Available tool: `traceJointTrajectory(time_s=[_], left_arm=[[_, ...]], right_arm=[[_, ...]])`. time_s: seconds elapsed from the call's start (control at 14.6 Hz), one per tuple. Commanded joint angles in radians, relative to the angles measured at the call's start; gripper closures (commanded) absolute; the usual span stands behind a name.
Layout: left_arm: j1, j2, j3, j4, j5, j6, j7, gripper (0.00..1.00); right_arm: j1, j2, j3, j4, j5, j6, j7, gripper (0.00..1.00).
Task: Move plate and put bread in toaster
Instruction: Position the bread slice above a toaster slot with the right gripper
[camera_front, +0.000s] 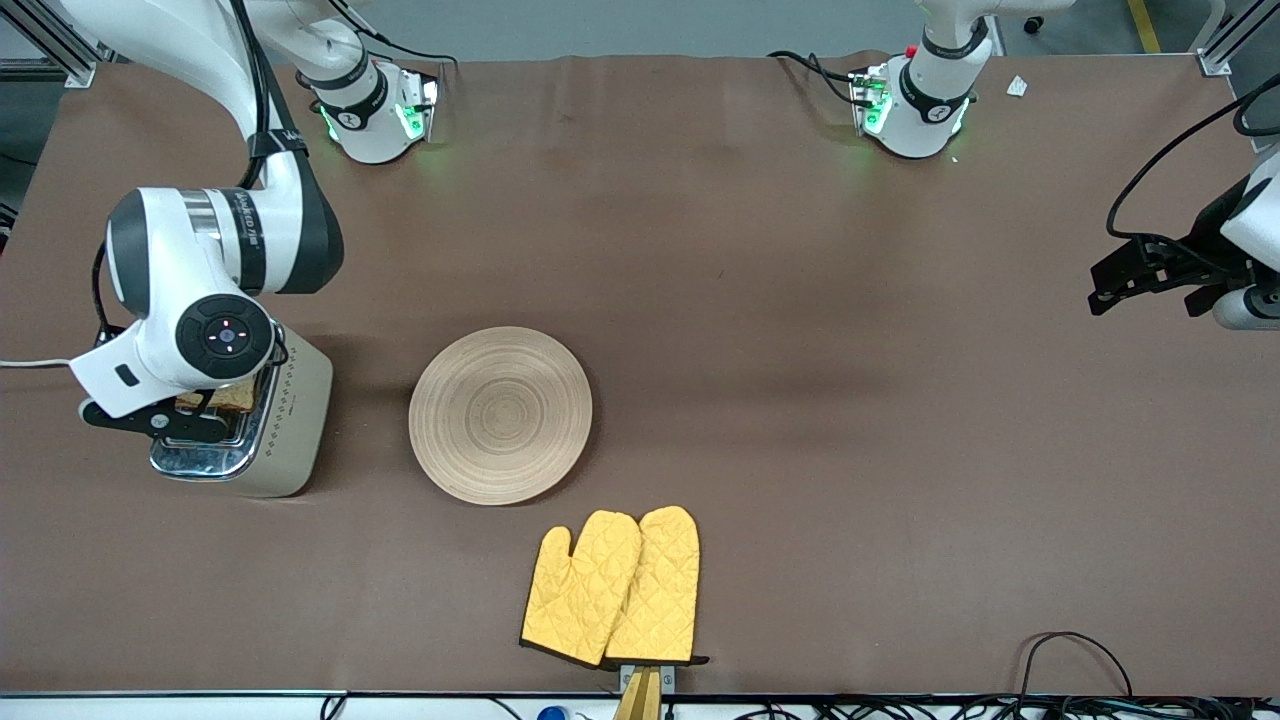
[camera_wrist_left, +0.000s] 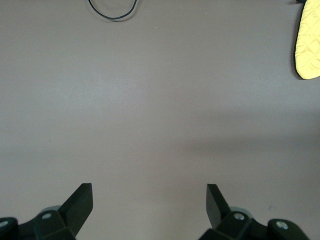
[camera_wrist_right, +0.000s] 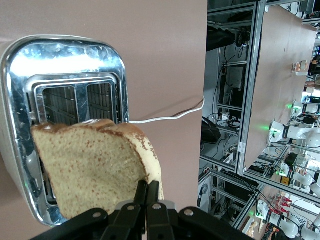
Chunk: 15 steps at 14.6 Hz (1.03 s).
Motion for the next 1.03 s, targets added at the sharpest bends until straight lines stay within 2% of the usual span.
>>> traceJointTrajectory(time_s=[0.0, 0.96], left_arm=[[-0.002, -0.012, 0.001, -0.009, 0.020, 0.001, 0.005, 0.00], [-0.002, -0.012, 0.001, -0.009, 0.020, 0.001, 0.004, 0.00]], right_arm=[[-0.016, -0.047, 0.010, -0.048, -0.025, 0.016, -0.014, 1.00], [-0.041, -0.036, 0.012, -0.051, -0.025, 0.094, -0.012, 1.00]])
